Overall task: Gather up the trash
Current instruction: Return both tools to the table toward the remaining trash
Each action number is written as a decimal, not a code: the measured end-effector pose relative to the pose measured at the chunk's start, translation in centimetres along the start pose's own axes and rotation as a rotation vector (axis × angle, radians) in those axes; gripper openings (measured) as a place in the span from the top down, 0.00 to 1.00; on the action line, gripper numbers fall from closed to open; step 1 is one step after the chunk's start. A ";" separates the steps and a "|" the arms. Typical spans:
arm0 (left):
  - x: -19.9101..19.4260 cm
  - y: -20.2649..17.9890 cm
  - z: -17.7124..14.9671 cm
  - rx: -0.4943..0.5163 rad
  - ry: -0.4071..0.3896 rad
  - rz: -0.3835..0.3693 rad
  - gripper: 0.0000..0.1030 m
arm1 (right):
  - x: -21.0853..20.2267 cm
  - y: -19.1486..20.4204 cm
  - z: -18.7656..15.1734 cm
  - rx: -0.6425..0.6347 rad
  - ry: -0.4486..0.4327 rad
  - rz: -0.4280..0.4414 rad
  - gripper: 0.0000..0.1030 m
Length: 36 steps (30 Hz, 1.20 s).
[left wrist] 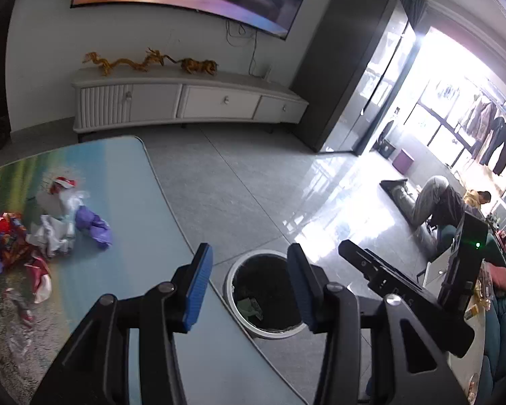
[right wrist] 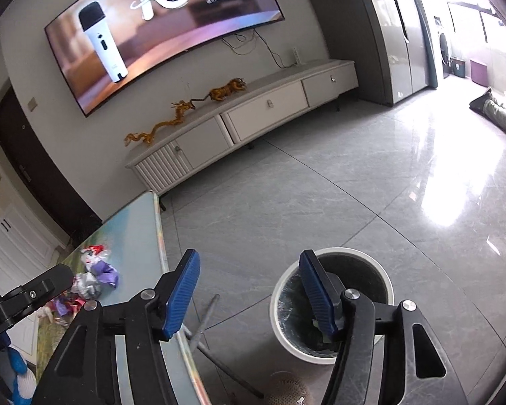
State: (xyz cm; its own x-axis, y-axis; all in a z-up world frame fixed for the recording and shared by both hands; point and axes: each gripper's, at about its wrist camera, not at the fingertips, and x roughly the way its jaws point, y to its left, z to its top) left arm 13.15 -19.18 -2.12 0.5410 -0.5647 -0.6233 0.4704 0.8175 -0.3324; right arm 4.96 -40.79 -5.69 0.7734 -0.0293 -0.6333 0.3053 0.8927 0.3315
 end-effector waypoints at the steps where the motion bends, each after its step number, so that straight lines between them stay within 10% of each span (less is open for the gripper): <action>1: -1.2 0.4 0.0 -0.004 -0.019 0.007 0.57 | -0.7 1.1 0.2 -0.017 -0.013 0.015 0.42; 17: -12.5 10.1 -2.9 -0.148 -0.207 0.199 0.57 | -5.4 15.7 0.1 -0.217 -0.097 0.217 0.42; 36: -4.9 21.5 -8.5 -0.327 -0.018 0.342 0.58 | 2.8 19.9 -2.8 -0.317 0.042 0.228 0.42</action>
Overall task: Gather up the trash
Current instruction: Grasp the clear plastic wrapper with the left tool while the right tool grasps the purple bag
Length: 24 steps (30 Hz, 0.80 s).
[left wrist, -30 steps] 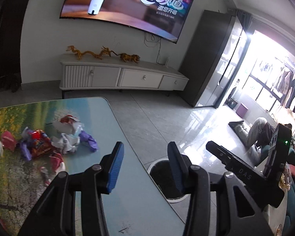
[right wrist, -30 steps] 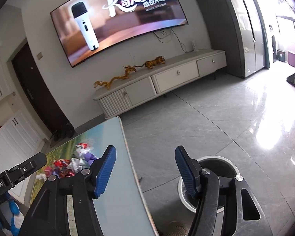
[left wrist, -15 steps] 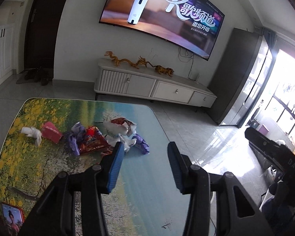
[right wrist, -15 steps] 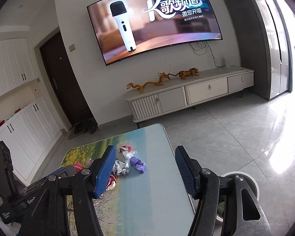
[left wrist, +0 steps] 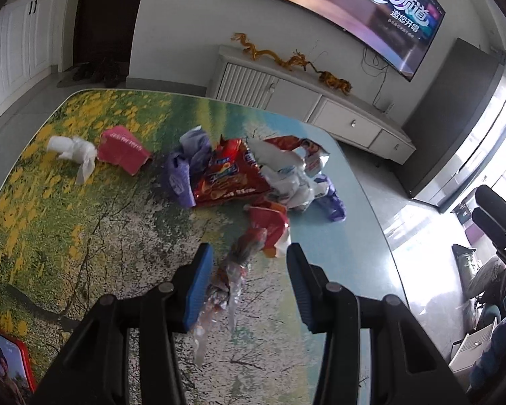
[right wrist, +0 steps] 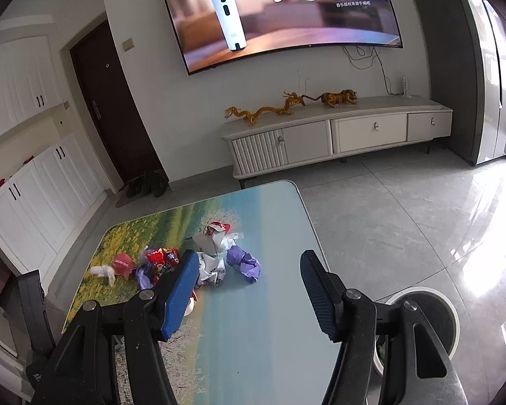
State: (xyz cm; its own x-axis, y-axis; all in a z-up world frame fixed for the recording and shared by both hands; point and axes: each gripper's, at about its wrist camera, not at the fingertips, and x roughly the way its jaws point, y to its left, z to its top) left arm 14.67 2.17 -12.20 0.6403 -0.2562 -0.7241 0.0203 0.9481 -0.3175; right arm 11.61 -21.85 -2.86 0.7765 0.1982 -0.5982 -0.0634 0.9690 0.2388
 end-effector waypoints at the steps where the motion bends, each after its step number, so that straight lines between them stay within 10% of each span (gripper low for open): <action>1: 0.3 0.2 -0.1 -0.002 0.007 0.002 0.58 | 0.9 -0.1 -0.2 -0.001 0.016 0.003 0.42; 24: 5.2 0.4 0.3 0.007 0.037 0.023 0.84 | 18.3 -0.7 -1.7 -0.078 0.289 0.071 0.44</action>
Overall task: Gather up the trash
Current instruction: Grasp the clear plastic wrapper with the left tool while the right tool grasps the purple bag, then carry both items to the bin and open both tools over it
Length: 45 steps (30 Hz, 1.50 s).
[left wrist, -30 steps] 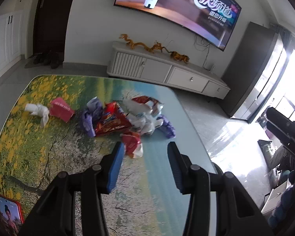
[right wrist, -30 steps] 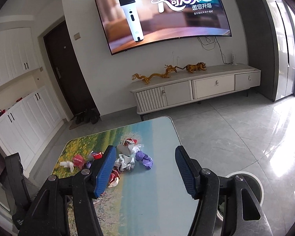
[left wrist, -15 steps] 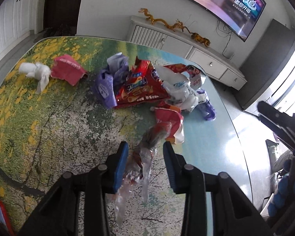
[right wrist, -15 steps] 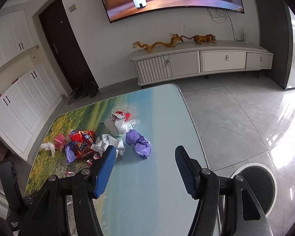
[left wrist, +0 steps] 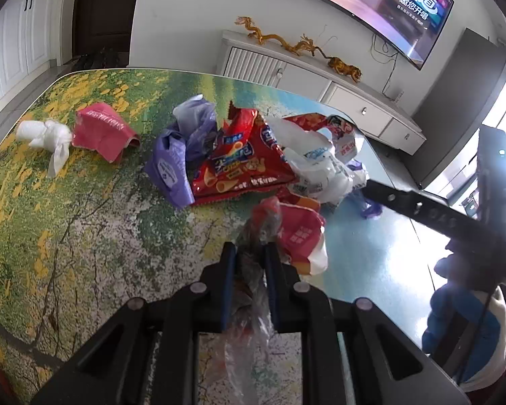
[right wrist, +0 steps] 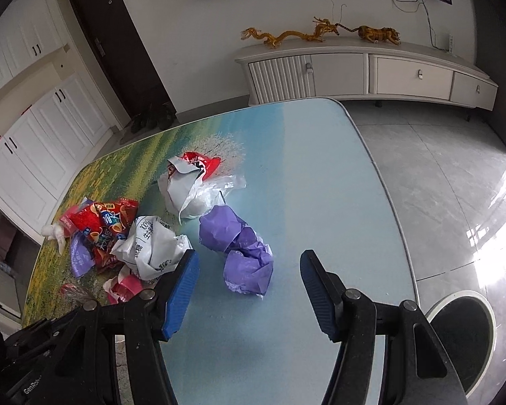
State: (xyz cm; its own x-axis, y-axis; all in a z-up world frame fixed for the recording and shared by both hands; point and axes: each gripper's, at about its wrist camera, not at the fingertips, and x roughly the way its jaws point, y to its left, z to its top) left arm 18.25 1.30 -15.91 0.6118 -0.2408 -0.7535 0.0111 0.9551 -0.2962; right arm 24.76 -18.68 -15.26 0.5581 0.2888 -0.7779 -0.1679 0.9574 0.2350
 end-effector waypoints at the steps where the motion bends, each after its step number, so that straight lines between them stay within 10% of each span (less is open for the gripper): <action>1: 0.1 0.0 0.1 0.001 -0.001 -0.001 0.84 | 0.3 0.0 0.0 -0.008 0.005 0.000 0.47; 11: 0.7 -0.1 0.3 0.012 -0.008 -0.022 0.87 | 1.2 0.1 -0.5 -0.057 0.003 0.028 0.70; 45: -11.9 -4.2 0.7 0.066 -0.246 -0.242 0.88 | -19.5 1.1 -5.6 0.039 -0.300 -0.020 0.73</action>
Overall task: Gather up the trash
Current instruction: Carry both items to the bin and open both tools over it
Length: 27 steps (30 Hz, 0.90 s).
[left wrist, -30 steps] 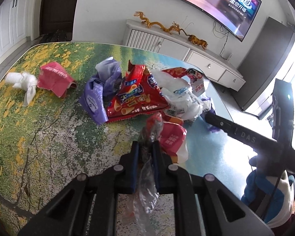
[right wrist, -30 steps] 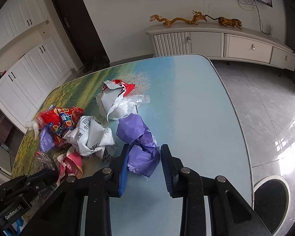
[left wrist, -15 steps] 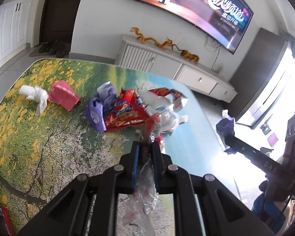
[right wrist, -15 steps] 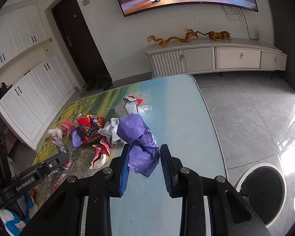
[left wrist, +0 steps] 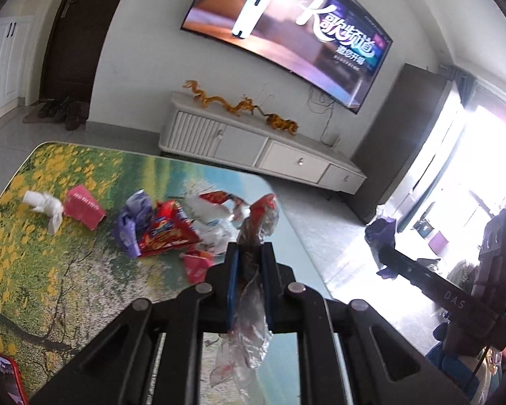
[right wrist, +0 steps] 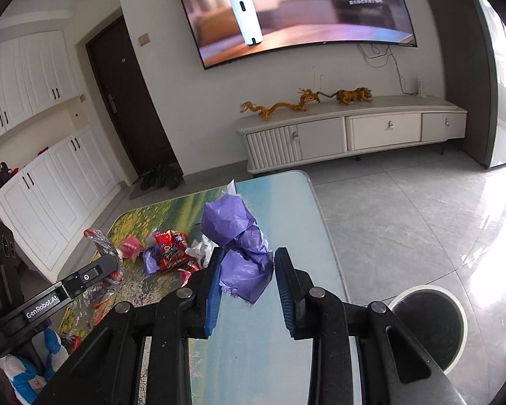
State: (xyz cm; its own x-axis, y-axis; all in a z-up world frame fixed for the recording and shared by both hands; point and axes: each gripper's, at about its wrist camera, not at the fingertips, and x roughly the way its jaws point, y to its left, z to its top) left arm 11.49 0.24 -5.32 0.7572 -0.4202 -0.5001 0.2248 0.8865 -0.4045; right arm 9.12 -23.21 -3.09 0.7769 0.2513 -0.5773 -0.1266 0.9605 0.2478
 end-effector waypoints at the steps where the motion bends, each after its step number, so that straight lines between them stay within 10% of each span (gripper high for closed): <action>1: -0.1 -0.6 0.1 0.008 -0.002 -0.014 0.88 | -0.5 -0.4 0.0 0.008 -0.008 -0.011 0.73; 14: 4.3 -11.8 0.4 0.169 0.098 -0.192 0.88 | -5.8 -10.0 -0.2 0.184 -0.090 -0.192 0.73; 27: 17.5 -23.4 -4.0 0.307 0.355 -0.286 0.88 | -3.9 -22.7 -4.6 0.393 0.005 -0.340 0.72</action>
State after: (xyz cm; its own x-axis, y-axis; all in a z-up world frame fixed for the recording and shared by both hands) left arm 16.98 -28.61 -7.70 0.3985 -0.6450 -0.6521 0.5998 0.7211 -0.3467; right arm 6.14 -45.47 -10.05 0.7307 -0.0661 -0.6794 0.3748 0.8708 0.3183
